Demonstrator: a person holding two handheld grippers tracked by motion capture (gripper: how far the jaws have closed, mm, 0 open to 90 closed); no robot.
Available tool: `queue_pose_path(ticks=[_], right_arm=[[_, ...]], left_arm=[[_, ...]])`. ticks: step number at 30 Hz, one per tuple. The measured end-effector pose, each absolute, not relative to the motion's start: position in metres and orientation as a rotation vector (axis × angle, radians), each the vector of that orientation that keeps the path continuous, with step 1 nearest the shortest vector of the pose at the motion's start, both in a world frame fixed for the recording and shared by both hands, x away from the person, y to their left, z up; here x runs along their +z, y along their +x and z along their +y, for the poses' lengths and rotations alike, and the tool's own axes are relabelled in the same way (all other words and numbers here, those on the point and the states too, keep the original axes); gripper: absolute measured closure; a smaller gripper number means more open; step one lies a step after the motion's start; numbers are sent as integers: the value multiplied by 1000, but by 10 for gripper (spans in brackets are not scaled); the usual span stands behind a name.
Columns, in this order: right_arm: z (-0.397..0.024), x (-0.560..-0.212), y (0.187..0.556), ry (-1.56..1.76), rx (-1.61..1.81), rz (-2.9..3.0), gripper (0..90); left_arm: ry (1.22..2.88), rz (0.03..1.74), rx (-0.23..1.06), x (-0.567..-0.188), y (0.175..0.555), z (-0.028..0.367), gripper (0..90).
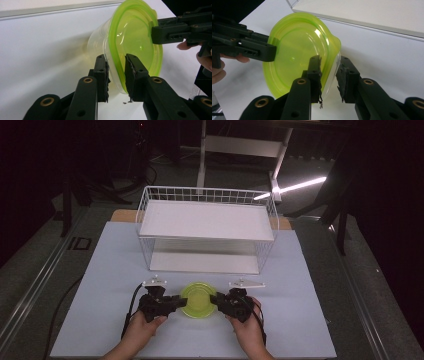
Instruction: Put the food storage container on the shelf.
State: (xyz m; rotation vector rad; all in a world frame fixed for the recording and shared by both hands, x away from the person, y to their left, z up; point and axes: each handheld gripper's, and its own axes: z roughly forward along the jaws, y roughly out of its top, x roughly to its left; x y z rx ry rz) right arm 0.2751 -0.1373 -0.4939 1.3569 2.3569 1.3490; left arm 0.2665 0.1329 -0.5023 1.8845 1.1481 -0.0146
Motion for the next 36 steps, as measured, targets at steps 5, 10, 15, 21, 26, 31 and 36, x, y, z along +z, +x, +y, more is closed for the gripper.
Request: queue_pose_path(ticks=[5, 10, 15, 21, 26, 31, 36], right_arm=[[-139, -494, 270, 1412, 1352, 2332, 781], [-143, -488, 270, 1400, 1360, 2298, 796], [-145, -474, 270, 1352, 1376, 2252, 797], [-148, -464, 282, 1378, 1414, 2204, 798], [-148, -463, 297, 1409, 1418, 2174, 797], [-147, -466, 307, 1413, 1393, 2161, 795], [-142, -475, 316, 1412, 1354, 2166, 794]], left_arm=[[1891, 1131, -10, -501, 264, 131, 782], [1883, 1125, -22, -496, 267, 129, 800], [1860, 1096, 25, -481, 270, 126, 804], [1813, 1065, 72, -472, 284, 125, 807], [1801, 1050, 118, -470, 298, 122, 807], [1797, 1039, 145, -477, 308, 121, 807], [1798, 1064, 167, -488, 319, 120, 807]])
